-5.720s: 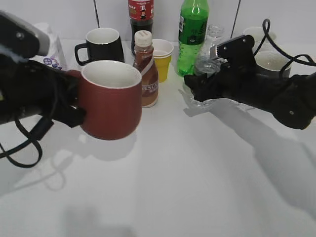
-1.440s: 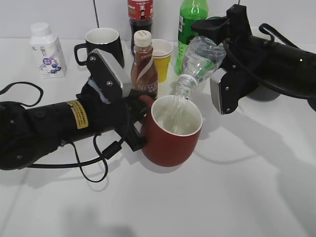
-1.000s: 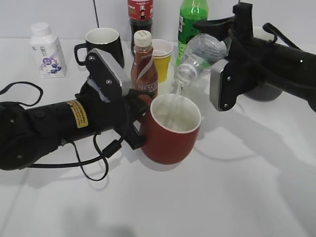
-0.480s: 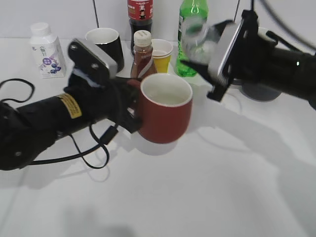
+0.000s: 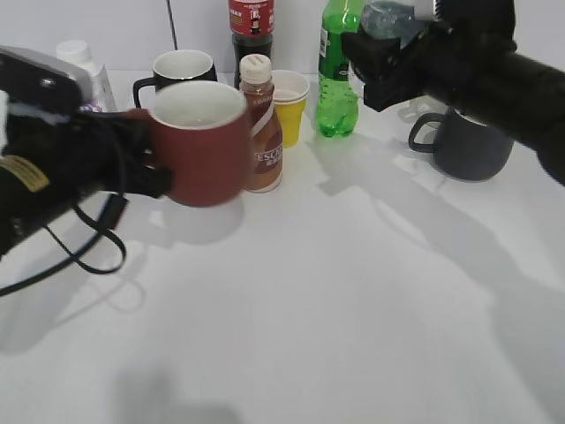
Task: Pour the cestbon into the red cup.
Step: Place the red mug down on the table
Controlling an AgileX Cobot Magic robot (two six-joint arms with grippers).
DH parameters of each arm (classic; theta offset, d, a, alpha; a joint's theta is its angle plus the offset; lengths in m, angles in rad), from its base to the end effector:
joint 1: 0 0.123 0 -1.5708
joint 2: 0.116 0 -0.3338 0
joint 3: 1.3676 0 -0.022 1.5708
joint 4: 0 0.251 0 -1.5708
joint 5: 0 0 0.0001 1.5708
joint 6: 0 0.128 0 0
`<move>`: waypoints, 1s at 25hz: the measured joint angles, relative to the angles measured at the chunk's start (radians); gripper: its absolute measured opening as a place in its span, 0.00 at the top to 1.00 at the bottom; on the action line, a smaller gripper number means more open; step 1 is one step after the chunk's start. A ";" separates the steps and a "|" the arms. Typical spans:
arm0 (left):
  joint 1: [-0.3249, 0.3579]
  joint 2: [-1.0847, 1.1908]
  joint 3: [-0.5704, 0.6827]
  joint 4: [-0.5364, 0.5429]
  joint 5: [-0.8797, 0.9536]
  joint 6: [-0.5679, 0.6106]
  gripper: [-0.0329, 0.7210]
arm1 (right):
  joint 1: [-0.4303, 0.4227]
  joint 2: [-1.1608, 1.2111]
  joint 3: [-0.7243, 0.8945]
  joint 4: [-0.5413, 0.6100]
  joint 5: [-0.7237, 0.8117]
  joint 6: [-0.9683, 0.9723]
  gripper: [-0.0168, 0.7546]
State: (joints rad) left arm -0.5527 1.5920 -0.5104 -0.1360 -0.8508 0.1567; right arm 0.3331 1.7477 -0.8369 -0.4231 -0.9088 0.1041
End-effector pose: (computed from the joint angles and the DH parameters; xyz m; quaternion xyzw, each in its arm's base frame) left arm 0.2850 -0.1605 0.2363 0.1988 0.7307 -0.1194 0.6421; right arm 0.3684 0.1713 0.2781 -0.2835 0.6330 0.1727 0.6993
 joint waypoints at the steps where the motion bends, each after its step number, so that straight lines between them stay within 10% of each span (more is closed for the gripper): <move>1: 0.017 -0.002 0.005 -0.020 0.000 0.011 0.87 | 0.000 0.014 0.000 0.013 -0.004 0.004 0.37; 13: 0.263 0.099 -0.002 -0.048 -0.101 0.033 0.87 | 0.000 0.149 -0.037 0.132 -0.026 0.006 0.37; 25: 0.295 0.384 -0.230 -0.020 -0.136 0.033 0.87 | 0.000 0.157 -0.037 0.179 0.014 -0.002 0.37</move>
State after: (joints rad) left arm -0.2581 1.9759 -0.7405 -0.1563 -0.9869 0.1899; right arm 0.3331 1.9050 -0.8739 -0.2446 -0.8952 0.1022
